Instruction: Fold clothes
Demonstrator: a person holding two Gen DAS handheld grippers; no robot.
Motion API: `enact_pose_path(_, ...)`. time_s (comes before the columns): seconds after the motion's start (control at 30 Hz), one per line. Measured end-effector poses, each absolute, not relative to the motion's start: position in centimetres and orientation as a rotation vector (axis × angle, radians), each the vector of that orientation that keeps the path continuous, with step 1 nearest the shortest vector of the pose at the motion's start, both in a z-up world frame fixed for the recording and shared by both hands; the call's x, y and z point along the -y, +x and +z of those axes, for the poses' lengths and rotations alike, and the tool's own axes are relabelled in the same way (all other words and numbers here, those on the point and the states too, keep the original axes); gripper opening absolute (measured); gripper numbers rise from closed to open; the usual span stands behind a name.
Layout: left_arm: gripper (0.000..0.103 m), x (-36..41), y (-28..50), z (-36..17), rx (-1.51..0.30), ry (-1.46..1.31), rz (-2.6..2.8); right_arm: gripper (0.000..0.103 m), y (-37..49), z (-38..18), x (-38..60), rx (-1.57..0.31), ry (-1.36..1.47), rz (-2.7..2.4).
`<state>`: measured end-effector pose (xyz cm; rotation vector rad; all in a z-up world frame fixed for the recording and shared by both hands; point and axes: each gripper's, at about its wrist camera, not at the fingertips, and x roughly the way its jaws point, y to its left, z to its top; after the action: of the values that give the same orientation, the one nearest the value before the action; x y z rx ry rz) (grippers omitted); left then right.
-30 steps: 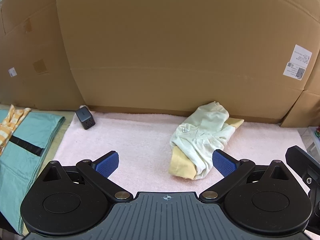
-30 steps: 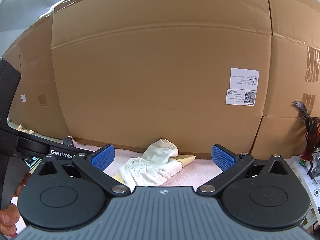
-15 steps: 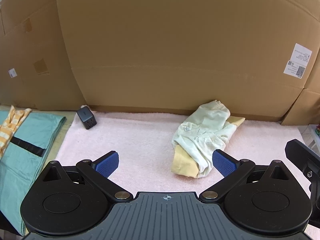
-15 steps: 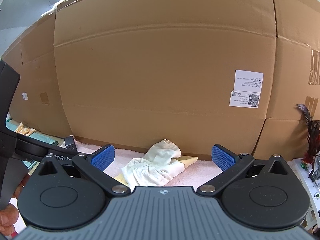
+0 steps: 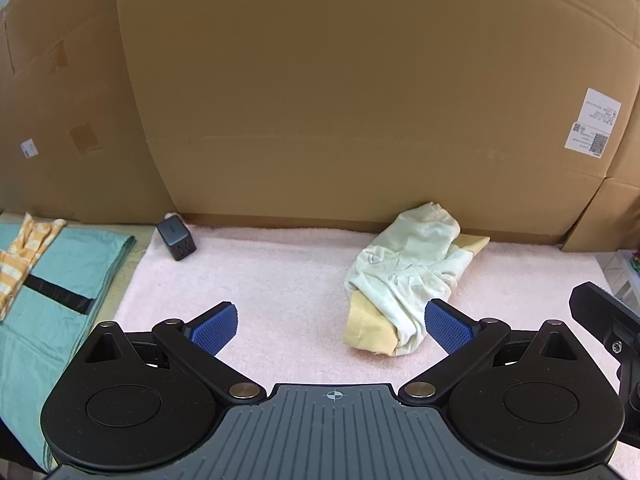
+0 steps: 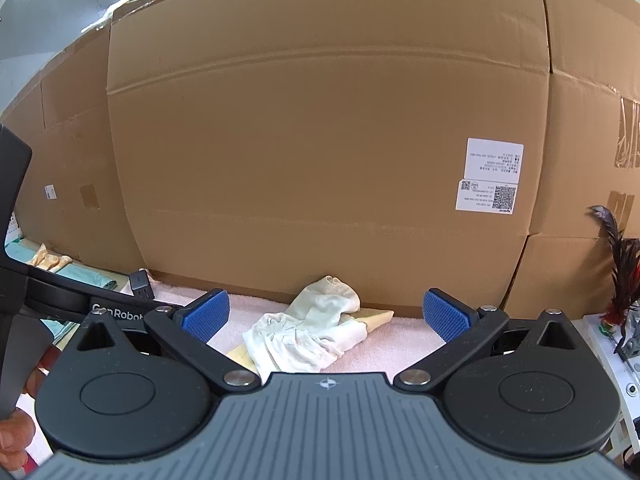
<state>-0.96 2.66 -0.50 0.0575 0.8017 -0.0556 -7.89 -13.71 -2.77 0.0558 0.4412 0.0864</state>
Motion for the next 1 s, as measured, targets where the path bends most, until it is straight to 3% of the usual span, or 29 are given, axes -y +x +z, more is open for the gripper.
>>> enact_pose_path(0.57,0.103,-3.2,-1.4,-0.7,-0.804,0.062,-0.023,0.103,-7.1,-3.1,13.8,-0.458,0.062,0.1)
enact_pose_path(1.0,0.103,-2.6,-1.1,-3.4,-0.878,0.097,-0.026,0.103,-5.8,-5.0,14.1,-0.576,0.047,0.063)
